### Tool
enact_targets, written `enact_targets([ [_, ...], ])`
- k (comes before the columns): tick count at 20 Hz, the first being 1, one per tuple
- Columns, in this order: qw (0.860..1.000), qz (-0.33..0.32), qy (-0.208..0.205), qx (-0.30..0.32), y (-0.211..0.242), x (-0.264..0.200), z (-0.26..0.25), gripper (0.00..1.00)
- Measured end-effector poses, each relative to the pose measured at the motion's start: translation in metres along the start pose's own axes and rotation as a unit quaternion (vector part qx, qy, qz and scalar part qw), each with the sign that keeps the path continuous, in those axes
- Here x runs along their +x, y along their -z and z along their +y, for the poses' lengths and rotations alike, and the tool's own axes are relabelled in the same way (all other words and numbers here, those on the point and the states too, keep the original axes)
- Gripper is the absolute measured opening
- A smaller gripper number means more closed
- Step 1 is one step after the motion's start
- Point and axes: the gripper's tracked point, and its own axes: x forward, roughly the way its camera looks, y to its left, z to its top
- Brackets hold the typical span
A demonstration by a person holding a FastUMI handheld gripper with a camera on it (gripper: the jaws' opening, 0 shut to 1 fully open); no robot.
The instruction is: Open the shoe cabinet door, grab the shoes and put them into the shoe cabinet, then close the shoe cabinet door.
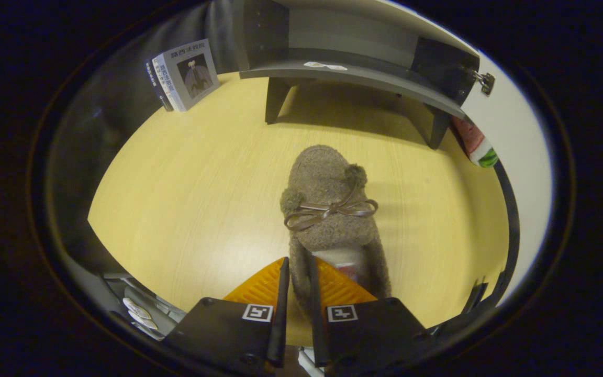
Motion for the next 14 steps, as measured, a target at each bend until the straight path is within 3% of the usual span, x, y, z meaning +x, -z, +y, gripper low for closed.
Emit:
enact_targets([
  [5, 1.000, 0.004, 0.013, -0.002, 0.002, 0.009, -0.005, 0.22],
  [9, 1.000, -0.010, 0.017, -0.009, -0.002, 0.007, -0.003, 0.04],
  [14, 0.999, -0.033, 0.022, 0.038, -0.011, -0.005, -0.008, 0.03],
])
